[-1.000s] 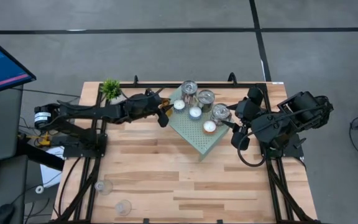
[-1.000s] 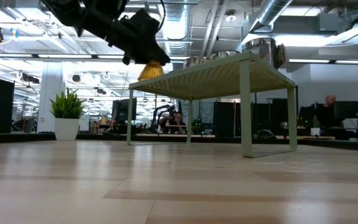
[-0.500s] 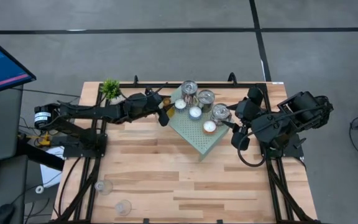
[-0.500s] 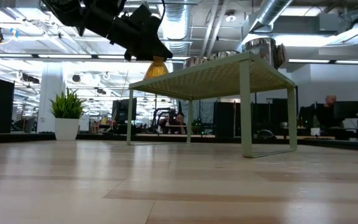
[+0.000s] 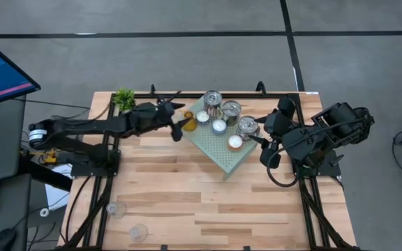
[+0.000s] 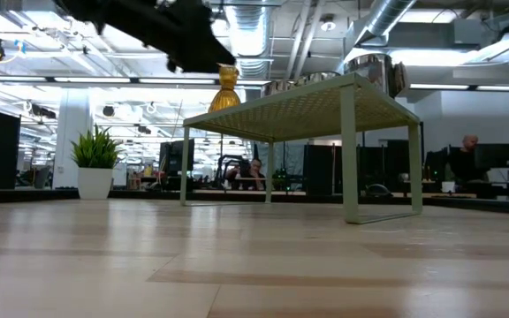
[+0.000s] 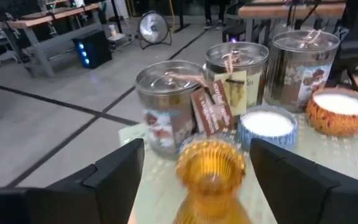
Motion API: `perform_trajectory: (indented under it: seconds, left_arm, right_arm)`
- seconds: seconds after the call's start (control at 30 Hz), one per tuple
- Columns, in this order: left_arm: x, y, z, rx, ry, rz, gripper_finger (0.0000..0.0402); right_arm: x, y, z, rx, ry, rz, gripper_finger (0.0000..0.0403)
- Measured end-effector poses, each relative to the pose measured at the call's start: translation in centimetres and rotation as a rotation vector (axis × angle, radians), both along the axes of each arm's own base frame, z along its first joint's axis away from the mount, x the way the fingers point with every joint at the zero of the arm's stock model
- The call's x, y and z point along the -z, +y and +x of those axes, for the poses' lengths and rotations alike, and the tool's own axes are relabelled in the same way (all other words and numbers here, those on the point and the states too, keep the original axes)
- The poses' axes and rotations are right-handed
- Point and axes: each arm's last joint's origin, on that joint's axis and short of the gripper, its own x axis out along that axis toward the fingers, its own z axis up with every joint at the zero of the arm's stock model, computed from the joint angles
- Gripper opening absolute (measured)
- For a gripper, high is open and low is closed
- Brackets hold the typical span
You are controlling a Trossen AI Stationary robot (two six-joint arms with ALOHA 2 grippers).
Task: Stock candles on shelf
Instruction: Put the top transparent candle holder on the shelf
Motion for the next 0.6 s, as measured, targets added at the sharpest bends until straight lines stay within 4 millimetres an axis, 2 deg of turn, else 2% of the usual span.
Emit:
perform_trajectory:
  seconds: [0.1, 0.23, 0.33, 0.43, 0.6]
  left_arm:
    - [-1.1, -0.7, -2.1, 0.012, 0.021, -0.023, 0.0300]
    - [-2.3, -3.3, -6.1, 0.113, 0.066, -0.141, 0.0301]
    - [-1.5, -5.5, -8.9, 0.189, 0.205, -0.263, 0.0297]
    - [-0.3, -7.3, -10.7, 0.245, 0.344, -0.425, 0.0294]
    - [1.7, -10.0, -11.1, 0.341, 0.596, -0.623, 0.0294]
  right_arm:
    - [0.0, 0.0, 0.0, 0.000, 0.000, 0.000, 0.0230]
    - [0.0, 0.0, 0.0, -0.002, 0.001, -0.002, 0.0230]
    - [0.0, 0.0, 0.0, -0.002, 0.002, -0.002, 0.0230]
    - [0.0, 0.0, 0.0, -0.002, 0.002, -0.002, 0.0230]
    - [0.0, 0.0, 0.0, -0.002, 0.001, -0.002, 0.0230]
